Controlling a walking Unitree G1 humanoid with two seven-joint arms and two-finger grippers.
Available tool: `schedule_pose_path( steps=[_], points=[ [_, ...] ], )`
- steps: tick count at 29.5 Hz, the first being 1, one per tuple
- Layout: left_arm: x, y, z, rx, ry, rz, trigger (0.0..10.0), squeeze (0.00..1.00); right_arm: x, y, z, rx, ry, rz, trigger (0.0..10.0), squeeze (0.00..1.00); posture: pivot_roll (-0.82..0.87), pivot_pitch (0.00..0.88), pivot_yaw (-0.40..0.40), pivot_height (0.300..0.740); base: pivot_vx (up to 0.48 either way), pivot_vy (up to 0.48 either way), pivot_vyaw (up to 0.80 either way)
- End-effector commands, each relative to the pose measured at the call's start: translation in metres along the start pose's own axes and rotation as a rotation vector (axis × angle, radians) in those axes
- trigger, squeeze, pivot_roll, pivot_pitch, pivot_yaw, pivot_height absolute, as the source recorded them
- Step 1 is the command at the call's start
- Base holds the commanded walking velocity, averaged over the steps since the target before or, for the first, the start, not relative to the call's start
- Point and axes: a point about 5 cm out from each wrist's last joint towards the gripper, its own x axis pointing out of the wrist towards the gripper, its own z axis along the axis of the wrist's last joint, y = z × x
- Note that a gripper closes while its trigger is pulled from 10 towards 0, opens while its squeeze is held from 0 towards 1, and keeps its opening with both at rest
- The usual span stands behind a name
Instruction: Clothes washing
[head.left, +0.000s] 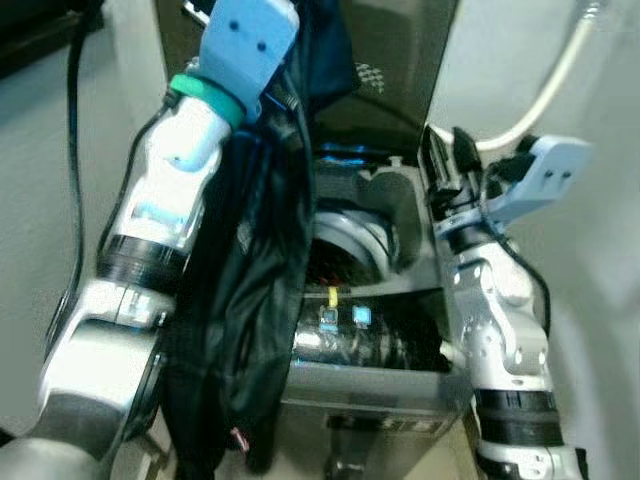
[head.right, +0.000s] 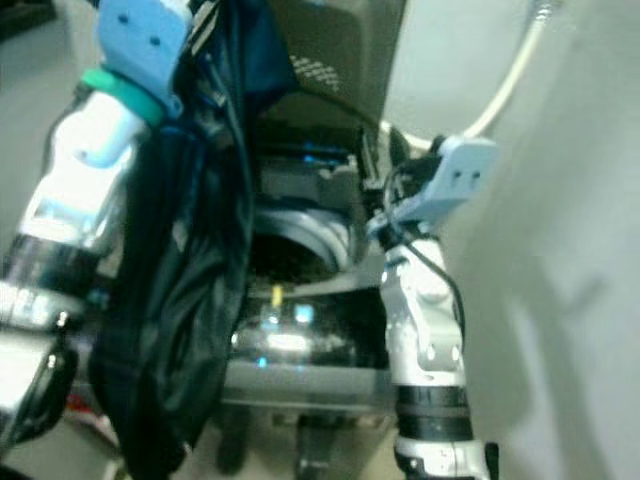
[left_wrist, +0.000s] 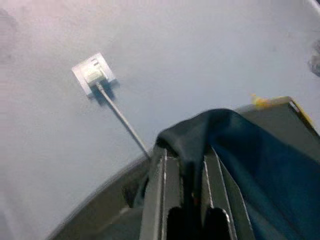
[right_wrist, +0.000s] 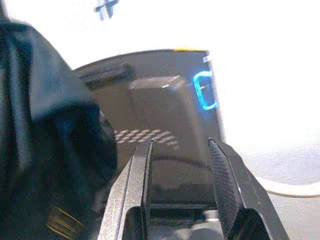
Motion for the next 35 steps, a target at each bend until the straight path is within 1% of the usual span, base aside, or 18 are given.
schedule_pose_path(
  steps=[1,3,4,5,7,10,11,12,15,18,22,24,25,26,28,30,31,35],
  points=[
    [0.011,0.008,0.017,0.008,-0.076,0.049,10.0,0.00,-0.002,-0.001,0.004,-0.005,-0.004,-0.008,10.0,0.00,-0.06,0.114,0.030,0.740,0.000,0.000,0.00],
    [0.013,-0.004,-0.002,-0.233,0.086,-0.049,10.0,0.00,-0.006,-0.005,0.004,-0.016,0.002,-0.022,10.0,0.00,-0.07,0.113,0.037,0.740,0.000,0.000,0.00],
    [0.006,-0.022,-0.022,-0.389,0.229,-0.160,10.0,0.00,-0.007,-0.005,0.004,-0.019,0.005,-0.027,10.0,0.00,-0.07,0.113,0.037,0.740,0.000,0.000,0.00],
    [0.006,-0.022,-0.022,-0.389,0.229,-0.160,10.0,0.00,-0.007,-0.005,0.004,-0.019,0.005,-0.027,10.0,0.00,-0.07,0.113,0.037,0.740,0.000,0.000,0.00],
    [-0.024,-0.058,-0.058,-0.658,0.431,-0.337,10.0,0.00,-0.009,-0.007,0.003,-0.021,0.007,-0.033,10.0,0.00,-0.07,0.113,0.035,0.740,0.000,0.000,0.00],
    [-0.035,-0.066,-0.066,-0.702,0.467,-0.367,10.0,0.00,-0.009,-0.007,0.003,-0.022,0.008,-0.034,10.0,0.00,-0.07,0.113,0.032,0.740,0.000,0.000,0.00],
    [-0.048,-0.070,-0.075,-0.675,0.485,-0.383,10.0,0.88,-0.009,-0.008,0.003,-0.023,0.010,-0.034,10.0,0.00,-0.06,0.110,0.030,0.740,0.000,0.000,0.00],
    [-0.059,-0.070,-0.081,-0.673,0.498,-0.371,10.0,1.00,-0.009,-0.008,0.002,-0.022,0.013,-0.032,10.0,0.00,-0.06,0.110,0.027,0.740,0.000,0.000,0.00],
    [-0.069,-0.066,-0.086,-0.674,0.493,-0.333,10.0,1.00,-0.008,-0.008,0.001,-0.018,0.019,-0.029,10.0,0.00,-0.05,0.109,0.021,0.740,0.000,0.000,0.00],
    [-0.077,-0.046,-0.059,-0.684,0.296,-0.274,10.0,1.00,-0.007,-0.005,-0.001,-0.003,0.028,-0.020,10.0,0.00,-0.03,0.106,0.014,0.740,0.000,0.000,0.00],
    [-0.078,-0.041,-0.051,-0.702,0.262,-0.292,10.0,1.00,-0.007,-0.005,-0.002,-0.001,0.031,-0.019,10.0,0.00,-0.03,0.106,0.014,0.740,0.000,0.000,0.00],
    [-0.087,-0.036,-0.027,-0.671,0.141,-0.337,10.0,1.00,-0.007,-0.004,-0.004,0.005,0.037,-0.015,10.0,0.00,-0.02,0.102,0.010,0.740,0.000,0.000,0.00],
    [-0.097,-0.032,-0.010,-0.684,0.083,-0.389,10.0,0.26,-0.007,-0.004,-0.005,0.008,0.040,-0.011,10.0,0.00,-0.01,0.099,0.009,0.740,0.000,0.000,0.00],
    [-0.105,-0.030,0.003,-0.695,0.050,-0.434,10.0,0.00,-0.006,-0.003,-0.006,0.010,0.042,-0.009,10.0,0.00,-0.01,0.099,0.009,0.740,0.000,0.000,0.00],
    [-0.131,-0.030,0.016,-0.697,0.087,-0.559,10.0,0.00,-0.006,-0.003,-0.007,0.016,0.044,-0.005,10.0,0.00,-0.01,0.093,0.010,0.740,0.000,0.000,0.00],
    [-0.145,-0.029,0.012,-0.674,0.145,-0.588,10.0,0.00,-0.006,-0.002,-0.008,0.018,0.047,-0.002,10.0,0.00,0.01,0.087,0.009,0.740,0.000,0.000,0.00],
    [-0.145,-0.029,0.012,-0.674,0.145,-0.588,10.0,0.00,-0.006,-0.002,-0.008,0.018,0.047,-0.002,10.0,0.00,0.01,0.087,0.009,0.740,0.000,0.000,0.00],
    [-0.167,-0.031,0.004,-0.645,0.246,-0.634,10.0,0.00,-0.006,-0.002,-0.010,0.022,0.051,0.002,10.0,0.00,0.01,0.087,0.009,0.740,0.000,0.000,0.00]
  ],
)
